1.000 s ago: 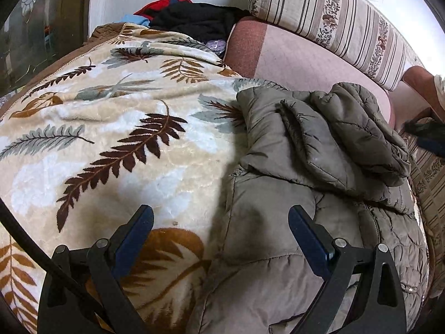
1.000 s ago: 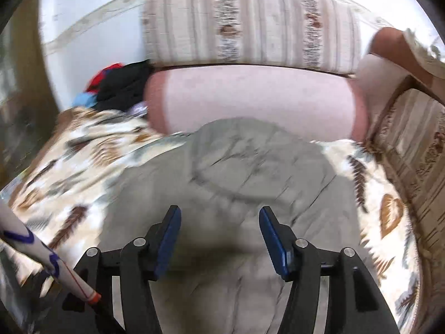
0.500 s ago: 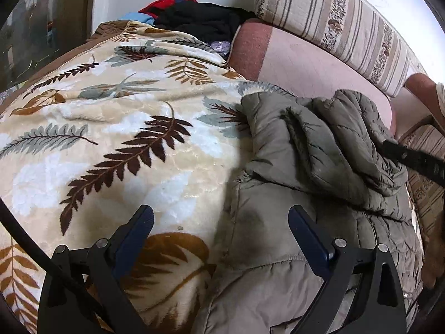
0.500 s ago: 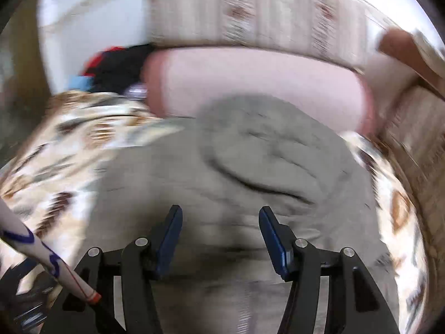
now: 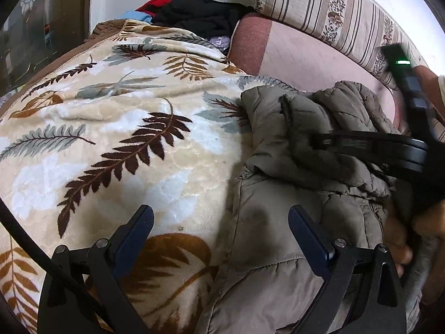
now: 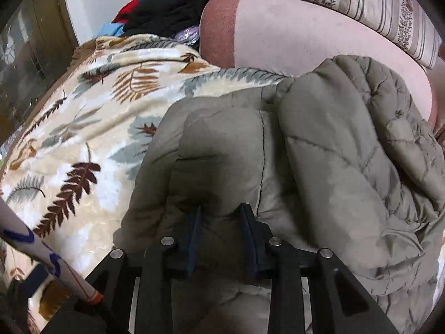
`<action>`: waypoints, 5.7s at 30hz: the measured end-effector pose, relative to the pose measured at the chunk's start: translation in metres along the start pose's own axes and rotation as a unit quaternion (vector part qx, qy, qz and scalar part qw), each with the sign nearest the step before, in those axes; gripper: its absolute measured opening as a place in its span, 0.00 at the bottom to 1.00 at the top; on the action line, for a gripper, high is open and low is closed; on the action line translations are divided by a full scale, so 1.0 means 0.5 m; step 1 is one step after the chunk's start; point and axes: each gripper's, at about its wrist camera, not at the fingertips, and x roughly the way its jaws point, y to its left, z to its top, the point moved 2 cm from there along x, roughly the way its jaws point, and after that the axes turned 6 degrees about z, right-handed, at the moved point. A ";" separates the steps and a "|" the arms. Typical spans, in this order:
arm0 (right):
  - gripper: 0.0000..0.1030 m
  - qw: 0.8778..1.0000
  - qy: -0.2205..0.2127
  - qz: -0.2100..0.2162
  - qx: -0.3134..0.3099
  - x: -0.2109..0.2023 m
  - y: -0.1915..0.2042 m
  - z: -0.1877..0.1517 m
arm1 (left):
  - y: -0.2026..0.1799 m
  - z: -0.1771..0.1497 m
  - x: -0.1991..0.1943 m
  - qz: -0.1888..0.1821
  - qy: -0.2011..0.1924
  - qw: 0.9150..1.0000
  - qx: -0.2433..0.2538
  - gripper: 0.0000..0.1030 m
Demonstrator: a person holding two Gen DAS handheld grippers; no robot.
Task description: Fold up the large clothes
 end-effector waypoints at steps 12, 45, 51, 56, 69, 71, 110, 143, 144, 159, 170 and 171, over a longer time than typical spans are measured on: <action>0.71 0.998 -0.020 -0.048 0.046 -0.301 -0.210 -0.287 | -0.016 -0.030 -0.021 0.021 -0.006 1.000 0.017 0.94; 0.77 0.985 -0.086 -0.069 0.134 -0.435 -0.402 -0.574 | -0.277 -0.262 -0.281 0.034 0.018 0.988 0.147 0.94; 0.77 0.984 -0.085 -0.070 0.142 -0.437 -0.410 -0.579 | -0.270 -0.265 -0.274 0.036 0.024 0.988 0.146 0.94; 0.77 0.984 -0.077 -0.075 0.142 -0.430 -0.407 -0.582 | -0.256 -0.266 -0.260 0.037 0.035 0.989 0.138 0.94; 0.78 0.985 -0.063 -0.078 0.141 -0.412 -0.407 -0.582 | -0.221 -0.269 -0.218 0.053 0.067 0.990 0.113 0.94; 0.78 0.985 -0.062 -0.078 0.144 -0.410 -0.409 -0.583 | -0.214 -0.265 -0.216 0.054 0.069 0.990 0.113 0.94; 0.83 0.903 -0.037 0.241 0.354 -0.380 -0.650 -0.670 | 0.049 -0.268 -0.121 -0.323 0.178 0.923 -0.108 0.89; 0.33 0.914 0.017 0.272 0.302 -0.363 -0.465 -0.770 | -0.056 -0.313 -0.167 -0.132 0.161 0.978 0.024 0.26; 0.29 0.915 0.010 0.270 0.299 -0.372 -0.459 -0.763 | -0.051 -0.305 -0.178 -0.136 0.156 0.978 0.019 0.24; 0.21 0.925 -0.053 0.288 0.241 -0.534 -0.405 -0.771 | -0.027 -0.308 -0.330 -0.148 0.114 0.981 0.046 0.16; 0.20 0.934 -0.085 0.267 0.221 -0.542 -0.420 -0.595 | -0.084 -0.100 -0.320 -0.173 0.070 0.982 0.001 0.17; 0.20 0.935 -0.092 0.263 0.220 -0.541 -0.424 -0.566 | -0.094 -0.073 -0.313 -0.170 0.066 0.983 0.000 0.17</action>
